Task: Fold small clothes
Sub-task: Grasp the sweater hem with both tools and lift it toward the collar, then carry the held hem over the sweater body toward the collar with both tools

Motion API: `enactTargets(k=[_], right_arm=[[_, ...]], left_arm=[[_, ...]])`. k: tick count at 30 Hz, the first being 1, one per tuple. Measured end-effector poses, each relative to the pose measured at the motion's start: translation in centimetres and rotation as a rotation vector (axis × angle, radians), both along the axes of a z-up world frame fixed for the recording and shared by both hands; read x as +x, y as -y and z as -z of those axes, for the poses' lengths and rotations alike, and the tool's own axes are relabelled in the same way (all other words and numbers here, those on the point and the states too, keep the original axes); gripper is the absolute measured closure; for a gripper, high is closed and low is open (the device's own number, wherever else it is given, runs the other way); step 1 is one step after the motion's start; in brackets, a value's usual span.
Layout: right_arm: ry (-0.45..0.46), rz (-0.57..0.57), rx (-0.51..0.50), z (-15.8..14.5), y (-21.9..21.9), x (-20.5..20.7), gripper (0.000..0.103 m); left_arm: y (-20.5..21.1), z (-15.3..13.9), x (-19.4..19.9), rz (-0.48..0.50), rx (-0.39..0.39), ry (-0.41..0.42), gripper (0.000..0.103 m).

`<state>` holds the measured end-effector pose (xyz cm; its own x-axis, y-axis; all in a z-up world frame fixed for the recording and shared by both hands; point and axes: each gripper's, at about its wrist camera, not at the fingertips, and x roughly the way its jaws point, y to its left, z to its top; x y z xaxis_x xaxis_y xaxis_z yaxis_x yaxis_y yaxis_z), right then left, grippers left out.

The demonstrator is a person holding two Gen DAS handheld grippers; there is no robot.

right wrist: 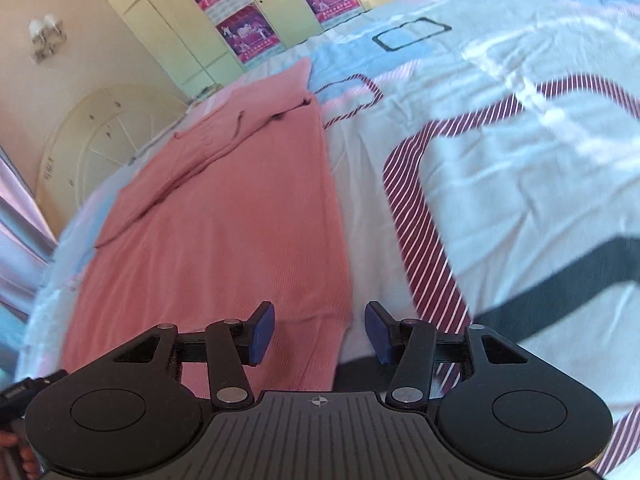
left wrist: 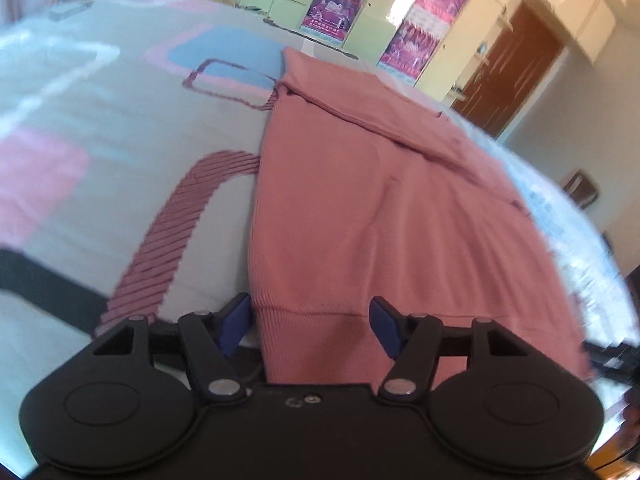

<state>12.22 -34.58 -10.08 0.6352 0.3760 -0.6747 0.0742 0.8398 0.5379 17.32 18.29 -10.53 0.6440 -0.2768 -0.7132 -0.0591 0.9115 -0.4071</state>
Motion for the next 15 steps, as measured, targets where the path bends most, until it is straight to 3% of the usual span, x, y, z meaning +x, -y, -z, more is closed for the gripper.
enactTargets(k=[3, 5, 7, 8, 15], right_arm=[[0.003, -0.019, 0.07, 0.1, 0.2, -0.2, 0.052], [0.006, -0.015, 0.101, 0.3, 0.3, 0.1, 0.053], [0.0, -0.003, 0.156, 0.6, 0.7, 0.4, 0.061], [-0.008, -0.006, 0.182, 0.7, 0.9, 0.6, 0.07], [-0.002, -0.044, 0.249, 1.4, 1.4, 0.8, 0.073]], left_arm=[[-0.6, 0.5, 0.4, -0.021, -0.094, 0.003, 0.042], [-0.9, 0.9, 0.9, -0.037, -0.157, -0.001, 0.051], [-1.1, 1.4, 1.6, -0.047, -0.209, -0.01, 0.057], [-1.1, 1.7, 1.8, -0.052, -0.224, -0.01, 0.057], [-0.3, 1.9, 1.9, -0.001, -0.233, -0.001, 0.06]])
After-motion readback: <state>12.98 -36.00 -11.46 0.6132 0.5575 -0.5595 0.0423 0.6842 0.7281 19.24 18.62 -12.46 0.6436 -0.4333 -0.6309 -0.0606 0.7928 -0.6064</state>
